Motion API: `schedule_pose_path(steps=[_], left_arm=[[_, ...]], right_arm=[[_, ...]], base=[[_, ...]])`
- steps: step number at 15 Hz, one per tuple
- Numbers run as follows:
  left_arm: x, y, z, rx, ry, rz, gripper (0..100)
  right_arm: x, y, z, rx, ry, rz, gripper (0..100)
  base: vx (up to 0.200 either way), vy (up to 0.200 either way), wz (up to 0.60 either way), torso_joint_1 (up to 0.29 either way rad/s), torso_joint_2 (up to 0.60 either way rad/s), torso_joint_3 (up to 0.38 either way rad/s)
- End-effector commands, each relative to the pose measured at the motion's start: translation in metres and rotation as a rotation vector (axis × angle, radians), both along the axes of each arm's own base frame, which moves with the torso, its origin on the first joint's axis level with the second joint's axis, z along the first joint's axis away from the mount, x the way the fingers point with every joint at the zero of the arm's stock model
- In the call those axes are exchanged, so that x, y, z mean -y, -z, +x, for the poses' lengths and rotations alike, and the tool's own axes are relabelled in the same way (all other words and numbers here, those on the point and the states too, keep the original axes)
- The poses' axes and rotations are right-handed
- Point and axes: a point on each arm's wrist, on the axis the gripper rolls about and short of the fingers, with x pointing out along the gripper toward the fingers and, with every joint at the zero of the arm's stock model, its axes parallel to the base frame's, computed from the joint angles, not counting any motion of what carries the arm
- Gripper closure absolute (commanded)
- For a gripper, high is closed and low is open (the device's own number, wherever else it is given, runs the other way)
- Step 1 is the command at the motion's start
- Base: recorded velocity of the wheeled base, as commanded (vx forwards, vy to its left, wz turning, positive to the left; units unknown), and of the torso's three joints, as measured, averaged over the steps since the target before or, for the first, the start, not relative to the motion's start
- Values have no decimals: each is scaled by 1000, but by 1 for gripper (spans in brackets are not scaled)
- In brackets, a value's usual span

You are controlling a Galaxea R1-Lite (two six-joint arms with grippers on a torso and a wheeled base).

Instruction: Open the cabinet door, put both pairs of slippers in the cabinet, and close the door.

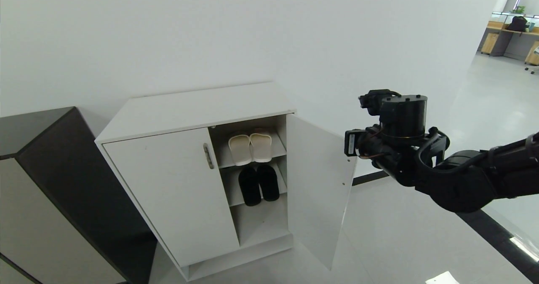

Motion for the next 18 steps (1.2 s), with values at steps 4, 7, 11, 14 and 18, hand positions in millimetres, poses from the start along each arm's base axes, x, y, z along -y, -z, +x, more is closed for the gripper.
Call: schedule_pose_path(steps=[4, 7, 11, 14, 18], left_arm=[[0, 0, 0, 0, 0, -2, 100], [0, 0, 0, 0, -2, -2, 100], [0, 0, 0, 0, 0, -3, 100], [0, 0, 0, 0, -2, -3, 100], [0, 0, 0, 0, 0, -3, 100]], right_arm=[[3, -10, 38, -93, 6, 25, 100], [2, -1, 55, -115, 17, 21, 100], [-3, 12, 68, -132, 24, 10, 100], [-4, 19, 72, -141, 27, 4, 100], [-3, 24, 76, -150, 37, -1, 100]], base=[[0, 0, 0, 0, 0, 0], [0, 0, 0, 0, 0, 0], [0, 0, 0, 0, 0, 0], [0, 0, 0, 0, 0, 0], [0, 0, 0, 0, 0, 0]])
